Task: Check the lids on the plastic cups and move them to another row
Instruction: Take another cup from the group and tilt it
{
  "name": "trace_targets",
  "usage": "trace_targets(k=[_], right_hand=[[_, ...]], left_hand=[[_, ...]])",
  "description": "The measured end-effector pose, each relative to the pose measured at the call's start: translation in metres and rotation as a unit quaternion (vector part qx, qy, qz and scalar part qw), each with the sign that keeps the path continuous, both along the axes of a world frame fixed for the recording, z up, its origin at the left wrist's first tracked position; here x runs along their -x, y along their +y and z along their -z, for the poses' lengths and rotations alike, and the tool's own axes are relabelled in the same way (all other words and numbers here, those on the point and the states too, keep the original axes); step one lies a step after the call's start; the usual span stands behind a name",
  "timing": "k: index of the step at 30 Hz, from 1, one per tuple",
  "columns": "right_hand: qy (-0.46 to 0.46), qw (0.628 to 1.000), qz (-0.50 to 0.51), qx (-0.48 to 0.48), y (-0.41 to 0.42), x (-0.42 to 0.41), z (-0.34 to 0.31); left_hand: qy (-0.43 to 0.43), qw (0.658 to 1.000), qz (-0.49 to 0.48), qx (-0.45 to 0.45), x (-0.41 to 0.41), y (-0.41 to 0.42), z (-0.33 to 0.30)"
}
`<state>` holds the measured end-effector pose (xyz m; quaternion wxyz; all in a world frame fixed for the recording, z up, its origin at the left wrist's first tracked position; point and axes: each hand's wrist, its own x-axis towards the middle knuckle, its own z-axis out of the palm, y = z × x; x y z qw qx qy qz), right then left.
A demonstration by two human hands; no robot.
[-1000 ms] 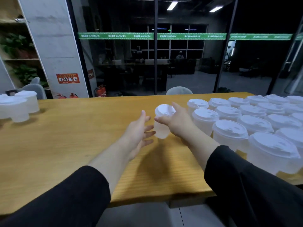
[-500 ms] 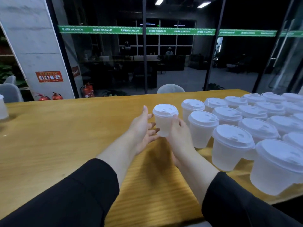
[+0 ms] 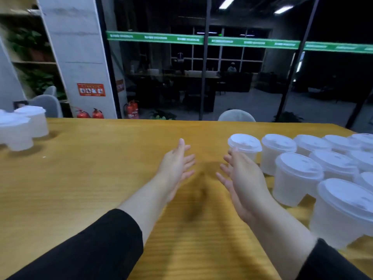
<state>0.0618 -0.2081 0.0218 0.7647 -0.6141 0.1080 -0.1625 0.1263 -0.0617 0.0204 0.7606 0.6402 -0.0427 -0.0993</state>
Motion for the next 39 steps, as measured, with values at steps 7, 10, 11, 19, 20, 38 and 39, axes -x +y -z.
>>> trace_targets(k=[7, 10, 11, 19, 20, 38, 39], right_hand=[[-0.037, 0.976, -0.145, 0.161, 0.145, -0.049, -0.017], [-0.05, 0.959, -0.205, 0.192, 0.222, -0.067, -0.014], [-0.053, 0.954, -0.224, 0.194, 0.247, -0.072, -0.013], [-0.1, 0.904, -0.353, 0.221, 0.43, -0.104, 0.023], [-0.106, 0.9, -0.364, 0.212, 0.448, -0.106, 0.024], [-0.151, 0.837, -0.501, 0.161, 0.553, -0.118, 0.028], [-0.153, 0.842, -0.491, 0.164, 0.546, -0.117, 0.027]], left_hand=[[-0.06, 0.958, -0.275, -0.047, -0.015, 0.213, -0.009], [-0.104, 0.909, -0.394, -0.09, -0.007, 0.3, -0.014], [-0.123, 0.885, -0.433, -0.116, -0.001, 0.324, -0.012], [-0.23, 0.676, -0.673, -0.192, 0.042, 0.427, 0.014], [-0.237, 0.657, -0.697, -0.16, 0.041, 0.432, 0.014], [-0.062, 0.745, -0.664, 0.008, 0.019, 0.456, 0.024], [-0.06, 0.752, -0.656, 0.006, 0.019, 0.455, 0.025]])
